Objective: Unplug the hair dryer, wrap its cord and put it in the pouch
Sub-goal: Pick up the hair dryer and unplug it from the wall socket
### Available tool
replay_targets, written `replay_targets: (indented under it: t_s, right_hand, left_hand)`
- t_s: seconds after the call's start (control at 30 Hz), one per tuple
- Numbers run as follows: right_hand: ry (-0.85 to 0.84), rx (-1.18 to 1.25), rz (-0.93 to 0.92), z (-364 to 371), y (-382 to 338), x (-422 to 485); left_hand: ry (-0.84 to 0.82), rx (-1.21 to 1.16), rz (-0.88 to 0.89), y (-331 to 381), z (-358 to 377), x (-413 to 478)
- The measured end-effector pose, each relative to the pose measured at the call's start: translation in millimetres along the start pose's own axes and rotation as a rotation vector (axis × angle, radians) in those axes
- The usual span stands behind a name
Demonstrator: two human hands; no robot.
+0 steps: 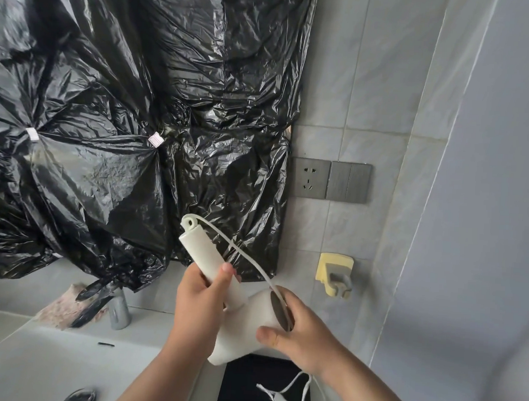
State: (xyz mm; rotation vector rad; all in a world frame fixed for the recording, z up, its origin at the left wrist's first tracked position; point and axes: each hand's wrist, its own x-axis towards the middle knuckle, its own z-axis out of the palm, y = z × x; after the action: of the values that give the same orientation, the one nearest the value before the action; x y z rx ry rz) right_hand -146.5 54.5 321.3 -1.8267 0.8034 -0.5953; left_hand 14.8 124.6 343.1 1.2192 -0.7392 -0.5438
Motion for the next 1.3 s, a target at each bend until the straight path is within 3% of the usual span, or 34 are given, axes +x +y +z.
replay_targets:
  t_s: [0.2, 0.27, 0.33, 0.37, 0.43, 0.5, 0.57, 0.63, 0.87, 1.0, 1.17, 1.3]
  right_hand:
    - [0.108, 0.031, -0.021, -1, -1, 3]
    - [0.133, 0.026, -0.026, -5, -2, 4]
    - [0.14, -0.028, -0.018, -10, -3, 5]
    - [0.146, -0.05, -0.005, -12, -4, 5]
    - [0.151, -0.093, 0.007, -17, -8, 5]
    - [0.137, -0.114, 0.01, -20, -11, 6]
    - [0.129, -0.131, 0.006, -21, -14, 10]
    - [0.143, -0.127, -0.005, -22, -18, 14]
    - [0.137, -0.202, -0.039, -24, -32, 18]
    - [0.159, -0.023, -0.082, -31, -35, 15]
    - [0.247, -0.396, -0.107, -36, -44, 17]
    - [0.282, -0.403, -0.092, -38, -43, 22]
  left_hand:
    - [-0.024, -0.082, -0.057, -3, -6, 5]
    - [0.05, 0.048, -0.002, -2, -11, 7]
    - [0.245, 0.347, 0.238, 2, -25, 7]
    - [0.269, 0.508, 0.45, 3, -34, 8]
    - [0.091, 0.899, 0.862, 8, -49, 15]
    - [-0.201, 1.311, 0.986, 12, -56, 26]
    - [-0.374, 1.596, 0.933, 13, -56, 38]
    - [-0.444, 1.677, 0.91, 14, -53, 45]
    - [-0.452, 1.675, 1.023, 11, -38, 48]
    - [-0.367, 1.71, 0.96, 10, -39, 51]
    - [-0.319, 1.773, 0.873, 7, -39, 51]
    - [-0.307, 1.754, 0.803, 3, -35, 54]
